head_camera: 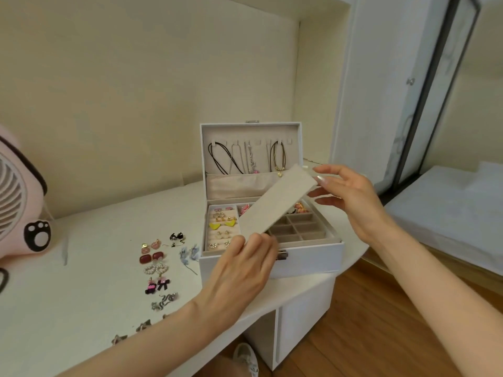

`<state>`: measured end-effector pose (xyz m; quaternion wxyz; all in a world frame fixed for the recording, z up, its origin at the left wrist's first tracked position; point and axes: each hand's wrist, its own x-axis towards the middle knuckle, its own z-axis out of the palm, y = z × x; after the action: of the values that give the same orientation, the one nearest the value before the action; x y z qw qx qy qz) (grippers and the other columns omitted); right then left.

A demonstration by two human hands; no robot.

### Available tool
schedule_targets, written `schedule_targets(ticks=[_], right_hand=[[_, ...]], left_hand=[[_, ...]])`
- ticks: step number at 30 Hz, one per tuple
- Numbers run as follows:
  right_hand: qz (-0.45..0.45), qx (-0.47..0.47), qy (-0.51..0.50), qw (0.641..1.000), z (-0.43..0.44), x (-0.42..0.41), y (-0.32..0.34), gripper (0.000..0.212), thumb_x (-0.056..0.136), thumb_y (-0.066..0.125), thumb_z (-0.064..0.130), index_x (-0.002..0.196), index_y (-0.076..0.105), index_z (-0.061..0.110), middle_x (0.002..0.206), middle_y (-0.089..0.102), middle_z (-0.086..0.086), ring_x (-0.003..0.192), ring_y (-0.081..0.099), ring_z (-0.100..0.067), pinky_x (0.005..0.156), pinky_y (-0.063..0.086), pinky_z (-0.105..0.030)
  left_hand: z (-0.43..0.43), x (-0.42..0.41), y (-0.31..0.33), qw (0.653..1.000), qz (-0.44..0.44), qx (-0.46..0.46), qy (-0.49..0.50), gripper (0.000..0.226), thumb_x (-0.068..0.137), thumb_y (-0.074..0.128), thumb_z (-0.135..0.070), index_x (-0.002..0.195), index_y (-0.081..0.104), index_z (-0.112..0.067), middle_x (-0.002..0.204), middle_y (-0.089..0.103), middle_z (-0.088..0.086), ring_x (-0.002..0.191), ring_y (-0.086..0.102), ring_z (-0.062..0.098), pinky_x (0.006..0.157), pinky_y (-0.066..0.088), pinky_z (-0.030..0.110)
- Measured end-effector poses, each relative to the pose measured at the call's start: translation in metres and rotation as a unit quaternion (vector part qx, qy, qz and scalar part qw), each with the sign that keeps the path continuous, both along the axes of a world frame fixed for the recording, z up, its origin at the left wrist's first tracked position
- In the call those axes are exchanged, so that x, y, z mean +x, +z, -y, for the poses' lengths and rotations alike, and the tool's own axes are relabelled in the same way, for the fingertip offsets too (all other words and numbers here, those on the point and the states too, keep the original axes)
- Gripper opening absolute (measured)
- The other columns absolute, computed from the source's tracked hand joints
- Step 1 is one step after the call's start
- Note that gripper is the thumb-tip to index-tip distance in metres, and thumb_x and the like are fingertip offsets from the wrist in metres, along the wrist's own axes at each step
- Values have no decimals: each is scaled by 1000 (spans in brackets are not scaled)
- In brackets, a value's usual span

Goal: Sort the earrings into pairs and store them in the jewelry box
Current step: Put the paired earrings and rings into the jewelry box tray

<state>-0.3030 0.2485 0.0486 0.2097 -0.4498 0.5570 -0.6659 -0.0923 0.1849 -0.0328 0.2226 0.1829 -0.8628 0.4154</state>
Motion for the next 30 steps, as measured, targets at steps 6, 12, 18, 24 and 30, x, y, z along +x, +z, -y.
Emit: schedule_targets(ticks=[6,12,18,24,30], right_hand=[[-105,72,-71,989,4,-10,-25,20,89,60,12,107,63,20,97,71,5,92,64,-9,73,49,-17],[-228,225,-173,931,6,-19,-52,28,85,66,20,112,59,21,97,60,-6,87,56,-18,74,40,-27],[-203,266,-170,927,9,-17,-54,35,94,53,21,126,56,10,129,56,-9,115,51,-26,91,48,-40],[-205,249,-180,929,12,-16,-54,31,94,51,17,121,59,6,123,59,-11,110,52,-26,92,46,-41],[-199,245,-194,929,33,-19,-52,29,96,48,17,117,60,1,118,60,-15,105,54,-30,90,48,-46]], left_hand=[[0,2,-2,998,-41,34,23,76,53,81,-13,122,48,-11,101,42,11,91,36,28,76,27,38],[2,5,2,996,-51,76,13,83,48,85,-16,123,48,-15,92,39,9,82,34,25,68,23,36],[2,1,5,993,-74,93,-8,74,48,79,-6,116,54,-18,94,42,11,83,35,26,69,23,35],[8,-2,7,991,-80,108,-20,67,49,77,-6,110,55,-21,87,50,8,82,35,24,69,22,34],[36,-18,9,991,-75,111,18,67,40,83,-10,100,56,-22,83,50,7,83,34,24,69,21,34]])
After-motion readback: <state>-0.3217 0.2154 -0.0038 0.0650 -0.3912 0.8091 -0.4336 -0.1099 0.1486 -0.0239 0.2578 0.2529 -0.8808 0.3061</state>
